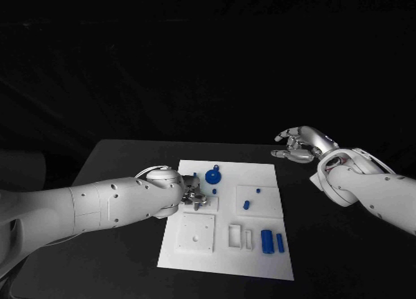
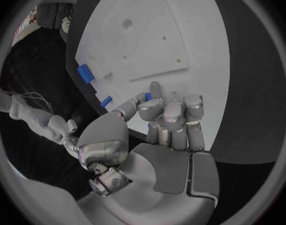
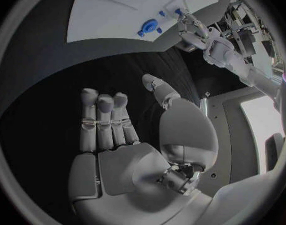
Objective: Assemble the parts on the task board
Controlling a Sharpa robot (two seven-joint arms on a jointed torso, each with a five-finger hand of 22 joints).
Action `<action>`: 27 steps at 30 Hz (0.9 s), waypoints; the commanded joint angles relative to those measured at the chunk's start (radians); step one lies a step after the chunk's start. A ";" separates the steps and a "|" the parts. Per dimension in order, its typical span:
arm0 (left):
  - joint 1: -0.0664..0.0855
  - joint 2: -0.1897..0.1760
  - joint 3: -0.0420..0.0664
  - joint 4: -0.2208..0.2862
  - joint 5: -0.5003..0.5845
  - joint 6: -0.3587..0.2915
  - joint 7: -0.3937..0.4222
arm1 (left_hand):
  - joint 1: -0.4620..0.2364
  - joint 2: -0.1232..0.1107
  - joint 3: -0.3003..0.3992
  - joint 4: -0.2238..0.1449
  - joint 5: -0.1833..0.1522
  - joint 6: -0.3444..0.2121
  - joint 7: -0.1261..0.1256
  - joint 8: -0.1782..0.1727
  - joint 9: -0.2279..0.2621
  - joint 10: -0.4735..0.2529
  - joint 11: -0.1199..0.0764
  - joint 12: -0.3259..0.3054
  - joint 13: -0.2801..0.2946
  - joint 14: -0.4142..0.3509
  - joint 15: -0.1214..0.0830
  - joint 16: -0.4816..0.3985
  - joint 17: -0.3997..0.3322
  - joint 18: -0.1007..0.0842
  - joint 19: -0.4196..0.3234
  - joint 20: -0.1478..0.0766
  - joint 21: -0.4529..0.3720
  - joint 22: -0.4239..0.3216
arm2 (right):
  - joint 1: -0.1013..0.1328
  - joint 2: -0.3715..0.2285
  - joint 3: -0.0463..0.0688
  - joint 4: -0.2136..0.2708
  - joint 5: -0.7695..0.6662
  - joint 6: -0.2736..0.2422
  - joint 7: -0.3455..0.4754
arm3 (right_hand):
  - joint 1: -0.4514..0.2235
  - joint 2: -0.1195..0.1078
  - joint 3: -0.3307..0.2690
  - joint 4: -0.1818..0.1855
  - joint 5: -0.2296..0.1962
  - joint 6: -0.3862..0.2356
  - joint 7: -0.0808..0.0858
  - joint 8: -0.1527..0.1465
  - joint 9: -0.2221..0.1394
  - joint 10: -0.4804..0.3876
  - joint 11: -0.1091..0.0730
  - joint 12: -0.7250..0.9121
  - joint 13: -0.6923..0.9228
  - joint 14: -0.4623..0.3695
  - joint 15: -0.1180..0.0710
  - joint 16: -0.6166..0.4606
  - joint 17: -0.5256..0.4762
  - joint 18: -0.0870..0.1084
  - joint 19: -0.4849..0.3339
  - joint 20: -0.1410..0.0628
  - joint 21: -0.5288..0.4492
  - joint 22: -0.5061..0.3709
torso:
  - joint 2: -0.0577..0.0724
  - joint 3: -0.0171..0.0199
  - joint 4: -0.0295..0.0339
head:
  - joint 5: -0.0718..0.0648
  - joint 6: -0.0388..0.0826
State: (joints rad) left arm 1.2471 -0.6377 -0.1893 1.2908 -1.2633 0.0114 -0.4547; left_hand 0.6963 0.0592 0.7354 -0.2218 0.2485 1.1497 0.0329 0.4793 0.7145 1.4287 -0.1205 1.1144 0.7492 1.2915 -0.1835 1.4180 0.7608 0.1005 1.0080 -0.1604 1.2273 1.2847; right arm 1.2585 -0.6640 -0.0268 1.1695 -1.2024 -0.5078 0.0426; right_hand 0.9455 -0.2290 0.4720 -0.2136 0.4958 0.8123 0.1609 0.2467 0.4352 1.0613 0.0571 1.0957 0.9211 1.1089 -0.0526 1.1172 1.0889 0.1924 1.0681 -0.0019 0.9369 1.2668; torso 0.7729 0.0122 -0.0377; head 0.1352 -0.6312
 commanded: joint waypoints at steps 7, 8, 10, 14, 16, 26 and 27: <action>-0.008 -0.001 -0.004 -0.008 0.001 0.015 -0.019 | 0.028 0.029 0.033 -0.027 0.000 0.124 -0.074 0.002 -0.003 -0.031 -0.028 0.005 -0.003 -0.002 -0.006 0.002 -0.002 0.017 -0.002 -0.104 0.005 0.000 | 0.000 0.002 0.000 0.000 -0.003 0.013 0.004 | 0.000 0.006 -0.005 0.001 0.006 -0.003 0.008 0.006 0.000 -0.006 -0.002 0.007 -0.001 -0.007 0.001 0.007 -0.002 0.069 -0.001 0.003 -0.006 0.001 | 0.000 -0.0005 0.0003 | 0.000 0.002; -0.008 -0.002 -0.004 -0.007 0.001 0.014 -0.019 | 0.027 0.028 0.032 -0.026 -0.002 0.124 -0.073 0.002 -0.003 -0.031 -0.028 0.005 -0.004 -0.002 -0.006 0.002 -0.003 0.017 -0.002 -0.104 0.004 -0.001 | 0.000 0.002 0.000 0.000 -0.003 0.013 0.004 | 0.000 0.006 -0.005 0.001 0.006 -0.003 0.008 0.006 0.000 -0.006 -0.002 0.007 -0.002 -0.007 0.001 0.007 -0.002 0.069 -0.001 0.003 -0.006 0.001 | 0.000 -0.0006 0.0003 | 0.000 0.002; -0.008 -0.003 -0.003 -0.006 0.001 0.012 -0.019 | 0.027 0.028 0.032 -0.026 -0.004 0.123 -0.073 0.003 -0.004 -0.031 -0.028 0.005 -0.004 -0.002 -0.006 0.002 -0.003 0.017 -0.002 -0.104 0.004 -0.001 | 0.000 0.002 0.000 -0.001 -0.003 0.013 0.004 | 0.000 0.006 -0.005 0.001 0.006 -0.003 0.008 0.006 0.000 -0.006 -0.002 0.007 -0.002 -0.007 0.001 0.007 -0.002 0.069 -0.001 0.003 -0.006 0.001 | 0.000 -0.0007 0.0007 | 0.001 0.002; -0.007 -0.005 -0.002 -0.005 0.007 0.015 -0.022 | 0.026 0.028 0.031 -0.024 -0.008 0.123 -0.073 0.003 -0.004 -0.031 -0.028 0.005 -0.005 -0.002 -0.007 0.001 -0.003 0.017 -0.002 -0.104 0.004 -0.001 | 0.000 0.003 0.000 -0.001 -0.003 0.014 0.004 | 0.000 0.006 -0.005 0.001 0.006 -0.003 0.009 0.006 -0.001 -0.006 -0.002 0.007 -0.002 -0.007 0.001 0.007 -0.002 0.069 -0.001 0.003 -0.006 0.001 | 0.000 -0.0009 0.0011 | 0.000 0.002; -0.007 -0.005 -0.001 -0.006 0.008 0.011 -0.022 | 0.025 0.027 0.030 -0.021 -0.015 0.121 -0.072 0.003 -0.005 -0.031 -0.027 0.004 -0.006 -0.003 -0.007 0.001 -0.004 0.017 -0.002 -0.104 0.004 -0.001 | 0.000 0.003 0.000 -0.001 -0.003 0.014 0.004 | 0.000 0.006 -0.005 0.001 0.006 -0.003 0.009 0.006 -0.001 -0.006 -0.002 0.007 -0.002 -0.007 0.001 0.007 -0.002 0.069 -0.001 0.003 -0.006 0.001 | 0.000 -0.0007 0.0008 | 0.000 0.002; -0.007 -0.005 0.000 -0.014 0.026 -0.008 -0.027 | -0.007 -0.047 0.013 0.034 -0.128 0.106 -0.065 0.002 -0.007 -0.031 -0.019 -0.002 -0.025 -0.011 -0.016 -0.007 -0.011 0.019 -0.007 -0.106 -0.004 -0.004 | 0.000 0.003 0.000 -0.002 -0.003 0.015 0.003 | -0.001 0.006 -0.006 0.002 0.007 -0.003 0.009 0.006 -0.001 -0.006 -0.002 0.007 -0.002 -0.007 0.001 0.007 -0.003 0.069 -0.001 0.003 -0.006 0.002 | 0.001 -0.0005 0.0008 | 0.001 0.002; -0.007 -0.005 0.000 -0.015 0.026 -0.010 -0.027 | -0.010 -0.059 0.013 0.040 -0.135 0.105 -0.065 0.001 -0.007 -0.031 -0.018 -0.003 -0.027 -0.012 -0.017 -0.008 -0.012 0.020 -0.007 -0.106 -0.004 -0.004 | 0.000 0.003 0.000 -0.001 -0.003 0.015 0.004 | -0.001 0.006 -0.006 0.002 0.007 -0.003 0.009 0.005 -0.001 -0.006 -0.002 0.007 -0.002 -0.007 0.001 0.007 -0.003 0.069 -0.001 0.003 -0.006 0.002 | 0.000 -0.0005 0.0008 | 0.002 0.001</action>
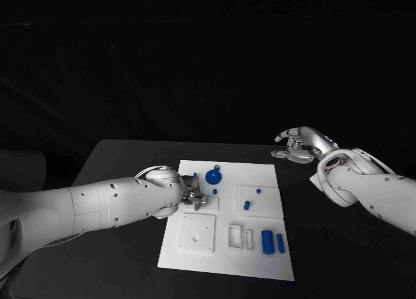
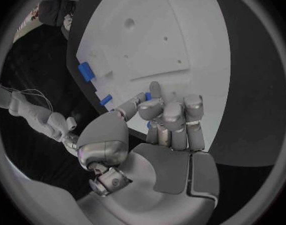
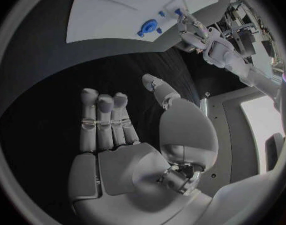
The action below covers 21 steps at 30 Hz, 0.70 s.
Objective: Assemble the parts on the task board
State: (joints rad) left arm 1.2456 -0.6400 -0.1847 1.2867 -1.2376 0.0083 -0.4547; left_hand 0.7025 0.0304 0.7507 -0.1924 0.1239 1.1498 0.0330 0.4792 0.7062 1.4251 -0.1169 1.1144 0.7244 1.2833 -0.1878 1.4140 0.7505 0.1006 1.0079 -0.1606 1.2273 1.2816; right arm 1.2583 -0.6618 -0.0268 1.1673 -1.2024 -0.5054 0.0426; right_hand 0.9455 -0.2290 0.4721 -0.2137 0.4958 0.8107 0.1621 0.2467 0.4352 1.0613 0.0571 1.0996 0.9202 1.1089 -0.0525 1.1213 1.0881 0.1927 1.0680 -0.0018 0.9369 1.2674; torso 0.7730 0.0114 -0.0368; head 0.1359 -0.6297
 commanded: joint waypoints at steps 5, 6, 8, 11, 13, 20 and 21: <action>-0.005 -0.003 -0.004 -0.012 0.000 -0.027 -0.029 | -0.029 -0.080 -0.006 0.040 -0.041 0.102 -0.065 -0.001 0.003 -0.028 -0.022 -0.005 -0.008 -0.005 -0.016 -0.006 -0.004 0.021 -0.006 -0.108 -0.006 -0.003 | 0.000 0.000 0.000 0.001 -0.003 0.014 0.003 | -0.001 0.006 -0.006 0.002 0.007 -0.002 0.007 0.005 -0.001 -0.006 -0.002 0.003 -0.002 -0.008 0.001 0.003 -0.002 0.069 -0.001 0.003 -0.006 0.001 | 0.000 -0.0001 -0.0001 | 0.001 0.000; -0.005 -0.003 -0.004 -0.013 0.000 -0.029 -0.028 | -0.032 -0.087 -0.006 0.045 -0.050 0.102 -0.064 -0.001 0.004 -0.028 -0.022 -0.005 -0.009 -0.005 -0.016 -0.006 -0.004 0.021 -0.006 -0.108 -0.007 -0.003 | 0.000 0.000 0.000 0.001 -0.003 0.014 0.003 | -0.001 0.006 -0.006 0.002 0.007 -0.002 0.007 0.005 -0.001 -0.006 -0.002 0.003 -0.002 -0.008 0.001 0.004 -0.002 0.069 -0.001 0.003 -0.006 0.001 | 0.000 -0.0002 0.0000 | 0.001 -0.001; -0.005 -0.003 -0.004 -0.014 0.000 -0.033 -0.028 | -0.043 -0.105 -0.011 0.057 -0.065 0.101 -0.064 -0.002 0.004 -0.028 -0.021 -0.006 -0.011 -0.005 -0.017 -0.007 -0.005 0.021 -0.006 -0.108 -0.008 -0.003 | 0.000 0.000 0.000 0.001 -0.003 0.014 0.003 | -0.001 0.006 -0.006 0.002 0.007 -0.002 0.007 0.005 -0.001 -0.007 -0.002 0.003 -0.002 -0.008 0.001 0.004 -0.002 0.069 -0.001 0.003 -0.006 0.001 | 0.000 0.0000 -0.0002 | 0.001 -0.001; -0.005 -0.004 -0.003 -0.013 -0.001 -0.043 -0.028 | -0.054 -0.129 -0.014 0.071 -0.071 0.100 -0.064 -0.003 0.005 -0.028 -0.021 -0.007 -0.013 -0.006 -0.018 -0.008 -0.006 0.022 -0.006 -0.109 -0.009 -0.004 | 0.000 0.000 0.000 0.000 -0.003 0.014 0.003 | -0.002 0.005 -0.006 0.002 0.007 -0.002 0.007 0.005 -0.001 -0.007 -0.002 0.003 -0.002 -0.008 0.001 0.004 -0.002 0.069 -0.001 0.003 -0.006 0.001 | 0.000 0.0003 -0.0004 | 0.002 -0.002; -0.005 -0.004 -0.003 -0.012 -0.005 -0.047 -0.027 | -0.058 -0.142 -0.015 0.077 -0.073 0.100 -0.064 -0.003 0.006 -0.028 -0.021 -0.007 -0.014 -0.006 -0.018 -0.008 -0.006 0.022 -0.006 -0.109 -0.009 -0.004 | 0.000 0.000 0.000 0.001 -0.003 0.014 0.003 | -0.002 0.005 -0.006 0.002 0.007 -0.003 0.008 0.005 -0.001 -0.007 -0.002 0.003 -0.002 -0.008 0.001 0.004 -0.002 0.069 -0.001 0.003 -0.006 0.001 | 0.000 0.0002 -0.0005 | 0.002 -0.002; -0.005 -0.003 0.001 -0.013 -0.005 -0.053 -0.024 | -0.054 -0.158 -0.012 0.082 -0.073 0.100 -0.064 -0.002 0.008 -0.028 -0.021 -0.006 -0.015 -0.006 -0.019 -0.007 -0.006 0.024 -0.005 -0.110 -0.008 -0.004 | 0.000 0.000 0.000 0.000 -0.003 0.015 0.003 | -0.002 0.005 -0.007 0.002 0.007 -0.003 0.008 0.005 -0.001 -0.007 -0.001 0.003 -0.002 -0.008 0.002 0.004 -0.003 0.069 -0.001 0.003 -0.007 0.001 | 0.000 0.0003 -0.0015 | 0.002 -0.001; -0.005 -0.003 0.002 -0.013 -0.005 -0.056 -0.023 | -0.054 -0.158 -0.011 0.082 -0.073 0.100 -0.064 -0.002 0.008 -0.028 -0.021 -0.006 -0.015 -0.006 -0.019 -0.007 -0.006 0.024 -0.005 -0.110 -0.008 -0.004 | 0.000 0.000 0.000 0.000 -0.003 0.015 0.003 | -0.002 0.005 -0.007 0.003 0.007 -0.003 0.008 0.005 -0.001 -0.007 -0.001 0.003 -0.002 -0.008 0.002 0.004 -0.003 0.069 -0.001 0.003 -0.007 0.001 | 0.000 0.0004 -0.0014 | 0.002 -0.002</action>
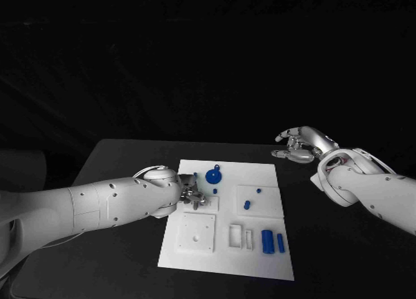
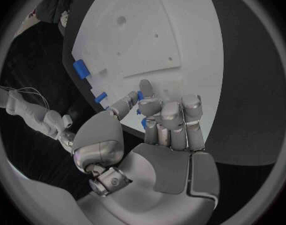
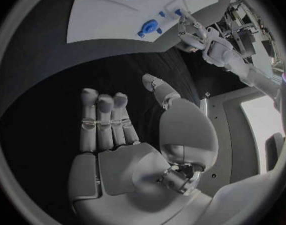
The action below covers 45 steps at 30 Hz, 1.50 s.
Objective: Assemble the parts on the task board
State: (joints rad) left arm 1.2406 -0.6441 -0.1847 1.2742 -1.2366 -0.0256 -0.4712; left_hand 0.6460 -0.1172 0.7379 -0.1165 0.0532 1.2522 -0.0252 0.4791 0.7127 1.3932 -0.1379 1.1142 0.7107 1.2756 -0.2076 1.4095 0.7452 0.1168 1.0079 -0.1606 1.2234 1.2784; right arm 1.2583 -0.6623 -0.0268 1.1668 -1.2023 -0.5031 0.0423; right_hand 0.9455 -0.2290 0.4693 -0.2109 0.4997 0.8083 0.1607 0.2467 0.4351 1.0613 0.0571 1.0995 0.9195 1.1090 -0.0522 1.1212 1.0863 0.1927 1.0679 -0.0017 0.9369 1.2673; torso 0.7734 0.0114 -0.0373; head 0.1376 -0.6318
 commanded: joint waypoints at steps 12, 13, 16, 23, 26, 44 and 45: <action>0.000 0.005 0.006 0.000 -0.001 -0.038 0.002 | 0.012 0.002 0.006 0.006 -0.003 -0.004 -0.006 -0.002 0.003 0.004 0.000 -0.006 -0.002 0.002 -0.001 -0.002 -0.001 0.009 -0.004 -0.111 -0.004 -0.001 | 0.000 0.001 0.000 -0.002 -0.003 0.015 0.003 | -0.002 0.006 -0.004 0.000 0.004 -0.001 0.009 0.005 -0.001 -0.007 -0.001 0.004 -0.002 -0.009 0.001 0.004 -0.002 0.069 -0.001 0.003 -0.007 0.001 | 0.000 0.0007 -0.0007 | -0.002 0.000; 0.000 0.005 0.006 0.000 0.002 -0.040 0.002 | 0.012 0.002 0.006 0.006 -0.003 -0.004 -0.006 -0.002 0.003 0.004 0.000 -0.006 -0.002 0.002 -0.001 -0.002 -0.001 0.009 -0.004 -0.111 -0.004 -0.001 | 0.000 0.001 0.000 -0.001 -0.003 0.015 0.003 | -0.002 0.006 -0.004 0.000 0.004 -0.001 0.009 0.005 -0.001 -0.007 -0.001 0.004 -0.002 -0.009 0.001 0.004 -0.002 0.069 -0.001 0.003 -0.007 0.001 | 0.000 0.0007 -0.0007 | -0.002 0.000; 0.000 0.005 0.006 -0.003 0.002 -0.038 0.003 | 0.013 0.004 0.006 0.005 -0.003 -0.004 -0.006 -0.002 0.004 0.004 0.000 -0.006 -0.002 0.001 -0.001 -0.002 -0.001 0.009 -0.004 -0.111 -0.004 -0.001 | 0.000 0.001 0.000 -0.001 -0.003 0.015 0.003 | -0.002 0.006 -0.004 0.001 0.004 -0.001 0.009 0.005 -0.001 -0.007 -0.001 0.004 -0.002 -0.009 0.002 0.004 -0.002 0.069 -0.001 0.003 -0.007 0.001 | 0.000 0.0009 -0.0008 | -0.002 -0.001; 0.000 0.007 0.006 -0.011 0.002 -0.045 0.003 | 0.018 0.001 0.004 -0.001 -0.003 -0.005 -0.005 -0.002 0.005 0.004 0.001 -0.006 -0.002 0.001 -0.001 -0.002 -0.002 0.009 -0.004 -0.111 -0.004 -0.001 | 0.000 0.001 0.000 -0.001 -0.003 0.017 0.003 | -0.002 0.006 -0.004 0.001 0.004 -0.001 0.009 0.005 -0.001 -0.007 -0.001 0.004 -0.002 -0.009 0.002 0.005 -0.002 0.069 -0.001 0.003 -0.007 0.002 | 0.000 0.0009 -0.0001 | -0.003 0.000; 0.000 0.008 0.006 -0.011 0.002 -0.043 0.004 | 0.021 0.004 0.004 -0.002 -0.003 -0.006 -0.005 -0.001 0.005 0.004 0.001 -0.006 -0.003 0.000 -0.001 -0.003 -0.002 0.009 -0.004 -0.111 -0.003 -0.001 | 0.000 0.001 0.000 -0.001 -0.003 0.018 0.002 | -0.003 0.006 -0.004 0.001 0.004 -0.001 0.009 0.005 -0.001 -0.008 -0.001 0.004 -0.002 -0.009 0.002 0.005 -0.002 0.069 -0.001 0.003 -0.007 0.002 | 0.000 0.0007 -0.0004 | -0.003 0.000; 0.000 0.009 0.006 -0.014 0.010 -0.052 0.013 | 0.037 -0.136 0.038 0.094 -0.005 -0.034 0.006 -0.014 0.012 -0.008 0.011 -0.028 -0.013 -0.019 -0.003 -0.021 -0.012 0.008 -0.005 -0.108 -0.014 -0.013 | -0.001 0.000 0.000 -0.001 -0.003 0.021 0.002 | -0.004 0.006 -0.005 0.002 0.004 -0.002 0.009 0.005 -0.001 -0.008 -0.001 0.004 -0.003 -0.010 0.002 0.005 -0.003 0.069 -0.002 0.003 -0.007 0.002 | -0.001 0.0007 -0.0003 | -0.006 0.000; 0.000 0.009 0.006 -0.014 0.010 -0.053 0.014 | 0.039 -0.141 0.038 0.098 -0.005 -0.037 0.007 -0.016 0.013 -0.009 0.012 -0.030 -0.013 -0.021 -0.003 -0.023 -0.013 0.008 -0.006 -0.107 -0.015 -0.014 | -0.001 0.000 0.000 0.000 -0.003 0.021 0.002 | -0.004 0.006 -0.005 0.002 0.004 -0.002 0.009 0.005 -0.001 -0.008 -0.001 0.004 -0.003 -0.010 0.002 0.005 -0.003 0.069 -0.002 0.003 -0.007 0.002 | -0.001 0.0007 -0.0003 | -0.006 0.000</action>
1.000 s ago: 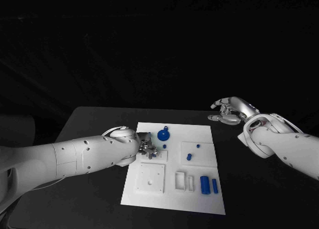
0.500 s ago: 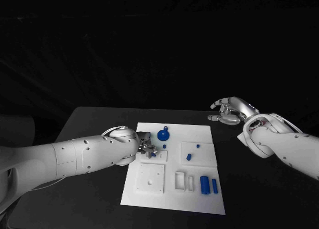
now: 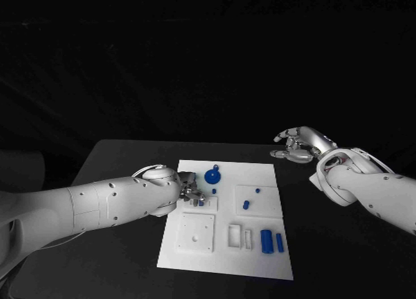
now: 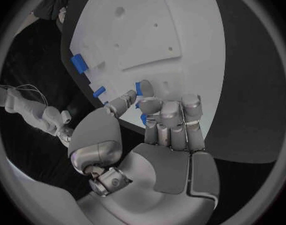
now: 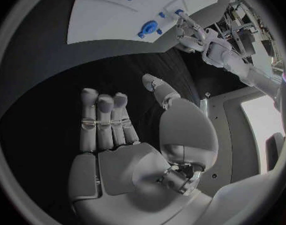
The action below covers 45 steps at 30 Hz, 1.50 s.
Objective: Assemble the parts on the task board
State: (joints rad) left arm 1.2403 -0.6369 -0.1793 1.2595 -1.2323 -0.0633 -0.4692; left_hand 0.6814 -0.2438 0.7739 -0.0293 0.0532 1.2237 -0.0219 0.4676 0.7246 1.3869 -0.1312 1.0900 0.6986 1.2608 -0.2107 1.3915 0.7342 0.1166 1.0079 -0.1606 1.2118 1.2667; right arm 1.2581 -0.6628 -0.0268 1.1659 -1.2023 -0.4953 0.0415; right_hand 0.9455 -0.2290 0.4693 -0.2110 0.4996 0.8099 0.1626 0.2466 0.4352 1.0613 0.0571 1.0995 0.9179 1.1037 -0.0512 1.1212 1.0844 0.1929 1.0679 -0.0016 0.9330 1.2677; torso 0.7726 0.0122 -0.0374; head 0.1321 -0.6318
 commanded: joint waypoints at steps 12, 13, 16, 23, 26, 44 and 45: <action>0.000 0.005 0.000 -0.001 -0.003 -0.022 0.016 | 0.026 -0.039 -0.014 0.024 -0.005 -0.037 0.014 -0.023 0.008 -0.019 0.015 -0.027 0.000 -0.022 0.002 -0.026 -0.011 0.002 -0.022 -0.101 -0.016 -0.009 | -0.001 0.000 0.000 0.001 -0.003 0.013 0.002 | -0.005 0.005 -0.006 0.003 0.005 -0.005 0.008 0.004 -0.002 -0.008 -0.001 0.005 -0.002 -0.005 0.001 0.006 -0.002 0.069 -0.002 0.003 -0.004 0.001 | 0.000 -0.0003 0.0002 | 0.000 0.001; 0.000 0.005 0.000 -0.001 -0.003 -0.022 0.016 | 0.026 -0.039 -0.015 0.025 -0.005 -0.038 0.014 -0.024 0.008 -0.019 0.015 -0.027 0.000 -0.022 0.002 -0.026 -0.011 0.002 -0.022 -0.101 -0.016 -0.009 | -0.001 0.000 0.000 0.001 -0.003 0.013 0.002 | -0.005 0.005 -0.006 0.003 0.005 -0.005 0.008 0.004 -0.002 -0.008 -0.001 0.005 -0.002 -0.005 0.001 0.006 -0.002 0.069 -0.002 0.003 -0.004 0.001 | 0.000 -0.0003 0.0002 | 0.000 0.001; 0.000 0.007 0.000 -0.002 -0.003 -0.022 0.018 | 0.027 -0.039 -0.016 0.025 -0.005 -0.039 0.015 -0.025 0.009 -0.020 0.015 -0.027 0.001 -0.022 0.002 -0.027 -0.011 0.001 -0.022 -0.101 -0.017 -0.010 | -0.001 0.000 0.000 0.001 -0.002 0.013 0.002 | -0.005 0.005 -0.006 0.003 0.005 -0.005 0.008 0.004 -0.002 -0.008 -0.001 0.005 -0.002 -0.005 0.001 0.006 -0.003 0.069 -0.002 0.003 -0.004 0.001 | 0.000 -0.0005 0.0000 | 0.000 0.002; 0.000 0.011 0.000 -0.007 -0.003 -0.015 0.022 | 0.039 -0.037 -0.020 0.025 -0.005 -0.050 0.018 -0.030 0.015 -0.028 0.018 -0.035 0.004 -0.028 0.003 -0.032 -0.013 0.000 -0.026 -0.100 -0.020 -0.012 | -0.001 0.001 0.000 0.002 -0.002 0.014 0.003 | -0.005 0.005 -0.006 0.004 0.005 -0.006 0.008 0.004 -0.002 -0.009 -0.001 0.005 -0.002 -0.005 0.001 0.006 -0.003 0.069 -0.002 0.003 -0.004 0.002 | 0.000 -0.0002 -0.0002 | -0.001 0.000; 0.000 0.013 0.000 -0.012 -0.005 -0.005 0.022 | 0.046 -0.034 -0.021 0.023 -0.005 -0.051 0.018 -0.031 0.018 -0.028 0.019 -0.036 0.006 -0.028 0.003 -0.033 -0.013 0.000 -0.028 -0.100 -0.020 -0.012 | -0.001 0.000 0.000 0.003 -0.002 0.014 0.003 | -0.005 0.005 -0.006 0.004 0.005 -0.006 0.008 0.004 -0.002 -0.009 -0.001 0.005 -0.002 -0.005 0.001 0.006 -0.003 0.069 -0.002 0.003 -0.004 0.002 | 0.000 -0.0001 -0.0001 | -0.001 -0.001; 0.000 0.027 -0.001 -0.036 -0.008 0.020 0.024 | 0.067 -0.022 -0.023 0.016 -0.005 -0.049 0.018 -0.031 0.026 -0.026 0.019 -0.037 0.012 -0.027 0.004 -0.031 -0.011 -0.001 -0.028 -0.100 -0.020 -0.012 | -0.001 0.000 0.000 0.005 -0.001 0.017 0.003 | -0.006 0.006 -0.006 0.005 0.005 -0.006 0.008 0.004 -0.002 -0.009 0.000 0.005 -0.003 -0.006 0.001 0.007 -0.004 0.069 -0.002 0.003 -0.004 0.002 | 0.002 -0.0002 -0.0012 | -0.001 -0.007; 0.000 0.027 -0.002 -0.038 -0.008 0.020 0.025 | 0.067 -0.022 -0.023 0.016 -0.005 -0.049 0.018 -0.031 0.026 -0.025 0.019 -0.037 0.012 -0.027 0.004 -0.031 -0.011 -0.001 -0.028 -0.100 -0.019 -0.012 | -0.001 0.000 0.000 0.005 -0.001 0.017 0.004 | -0.006 0.006 -0.006 0.005 0.005 -0.006 0.008 0.004 -0.002 -0.009 0.000 0.005 -0.003 -0.006 0.001 0.007 -0.004 0.069 -0.002 0.003 -0.004 0.002 | 0.001 -0.0003 -0.0011 | -0.002 -0.007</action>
State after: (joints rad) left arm 1.2399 -0.6125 -0.1809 1.2222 -1.2356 -0.0606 -0.4567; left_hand 0.7397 -0.2683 0.7541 -0.0087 0.0532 1.1787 -0.0059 0.4408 0.7498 1.3665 -0.1109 1.0571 0.7094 1.2379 -0.2084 1.3628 0.7226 0.1166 0.9861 -0.1503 1.1945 1.2559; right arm 1.2577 -0.6629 -0.0268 1.1687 -1.2015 -0.4907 0.0410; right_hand 0.9455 -0.2290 0.4666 -0.2082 0.4996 0.8034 0.1617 0.2466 0.4344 1.0612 0.0571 1.0995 0.9163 1.1054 -0.0493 1.1249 1.0818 0.1928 1.0677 -0.0015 0.9329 1.2683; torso 0.7737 0.0122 -0.0380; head 0.1315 -0.6381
